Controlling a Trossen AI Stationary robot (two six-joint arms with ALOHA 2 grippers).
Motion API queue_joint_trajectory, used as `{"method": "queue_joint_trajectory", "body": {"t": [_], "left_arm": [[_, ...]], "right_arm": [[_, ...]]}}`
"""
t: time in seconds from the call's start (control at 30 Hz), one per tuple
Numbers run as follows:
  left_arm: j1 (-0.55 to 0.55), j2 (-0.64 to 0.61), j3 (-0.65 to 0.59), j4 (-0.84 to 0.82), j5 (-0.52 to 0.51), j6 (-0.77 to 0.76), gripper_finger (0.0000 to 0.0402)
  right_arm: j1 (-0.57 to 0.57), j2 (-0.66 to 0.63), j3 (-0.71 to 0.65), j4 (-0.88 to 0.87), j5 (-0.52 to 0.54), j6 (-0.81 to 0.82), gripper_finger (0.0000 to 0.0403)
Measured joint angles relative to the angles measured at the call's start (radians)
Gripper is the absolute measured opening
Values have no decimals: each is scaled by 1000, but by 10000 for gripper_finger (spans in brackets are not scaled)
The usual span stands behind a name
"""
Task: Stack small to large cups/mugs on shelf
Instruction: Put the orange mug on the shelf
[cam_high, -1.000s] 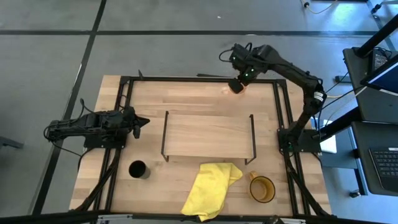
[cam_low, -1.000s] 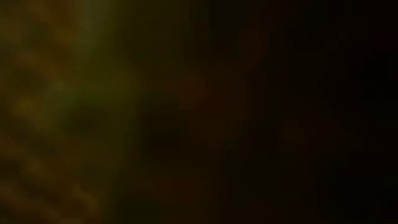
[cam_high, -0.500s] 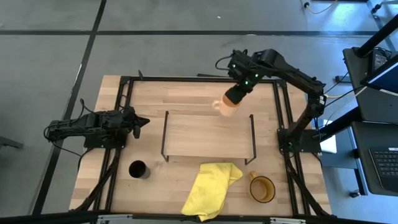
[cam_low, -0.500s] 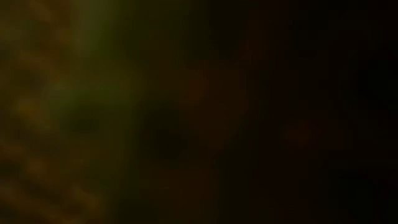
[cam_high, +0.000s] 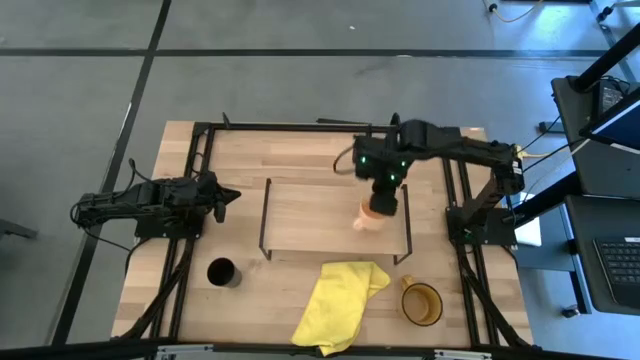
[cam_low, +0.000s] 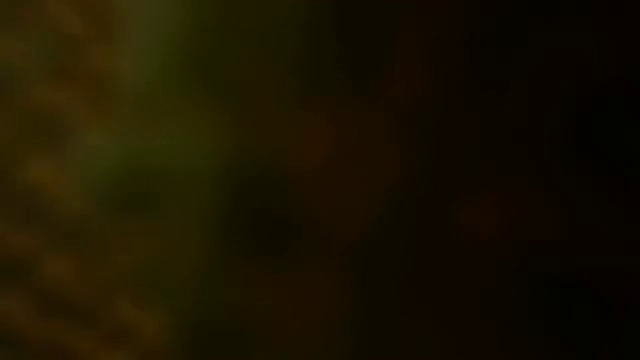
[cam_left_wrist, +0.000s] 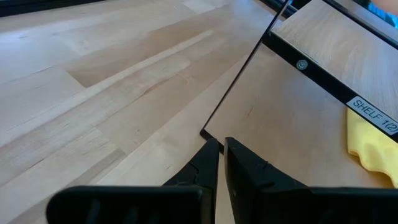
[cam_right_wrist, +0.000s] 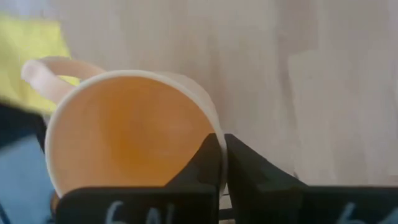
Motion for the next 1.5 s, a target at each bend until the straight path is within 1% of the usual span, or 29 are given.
{"method": "queue_joint_trajectory", "body": {"t": [0.1, 0.2, 0.33, 0.47, 0.57, 0.73, 0.9, 0.97, 1.13, 1.2, 1.5], "left_arm": [[0, 0, 0, 0, 0, 0, 21], [0, 0, 0, 0, 0, 0, 21], [0, 0, 0, 0, 0, 0, 21], [0, 0, 0, 0, 0, 0, 21], [0, 0, 0, 0, 0, 0, 21], [0, 0, 0, 0, 0, 0, 21], [0, 0, 0, 0, 0, 0, 21], [0, 0, 0, 0, 0, 0, 21], [0, 0, 0, 0, 0, 0, 21], [0, 0, 0, 0, 0, 0, 21], [0, 0, 0, 0, 0, 0, 21]], "right_arm": [[40, 0, -17, 0, 55, -84, 14], [58, -2, -24, 1, 71, -159, 18], [63, -3, -28, 1, 92, -255, 33], [62, -3, -28, 1, 95, -336, 39], [62, -3, -28, 1, 73, -380, 40], [62, -3, -30, 2, -5, -394, 41], [64, 0, -73, 1, -9, -396, 41], [68, 0, -85, 1, 17, -410, 41], [69, -3, -89, 33, 155, -447, 42], [63, -13, -89, 57, 163, -447, 42], [76, -46, -89, 45, 148, -439, 42]]}}
